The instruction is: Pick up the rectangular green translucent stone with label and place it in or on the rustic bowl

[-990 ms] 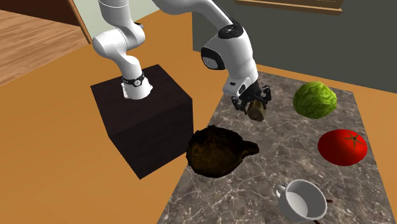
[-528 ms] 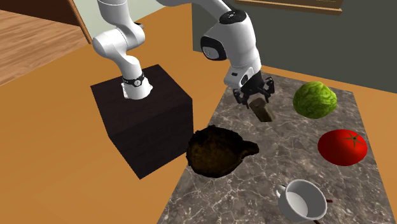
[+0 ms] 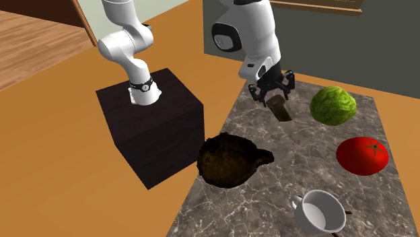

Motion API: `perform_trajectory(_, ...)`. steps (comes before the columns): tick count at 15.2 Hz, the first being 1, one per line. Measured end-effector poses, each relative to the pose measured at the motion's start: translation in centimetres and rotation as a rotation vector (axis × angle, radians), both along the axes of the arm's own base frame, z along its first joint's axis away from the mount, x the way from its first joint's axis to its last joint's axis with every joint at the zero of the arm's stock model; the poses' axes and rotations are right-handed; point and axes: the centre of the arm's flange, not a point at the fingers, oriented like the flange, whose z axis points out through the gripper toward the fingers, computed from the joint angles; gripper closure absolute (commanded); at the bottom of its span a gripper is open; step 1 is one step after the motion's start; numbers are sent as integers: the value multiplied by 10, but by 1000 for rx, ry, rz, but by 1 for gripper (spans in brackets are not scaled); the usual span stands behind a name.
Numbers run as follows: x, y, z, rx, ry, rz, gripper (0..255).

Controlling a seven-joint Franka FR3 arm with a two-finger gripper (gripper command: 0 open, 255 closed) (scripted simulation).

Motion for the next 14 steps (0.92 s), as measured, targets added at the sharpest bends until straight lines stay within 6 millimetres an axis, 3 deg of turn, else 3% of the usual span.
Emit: perform_trajectory(14,-1,-1,73,0,0,0,255)
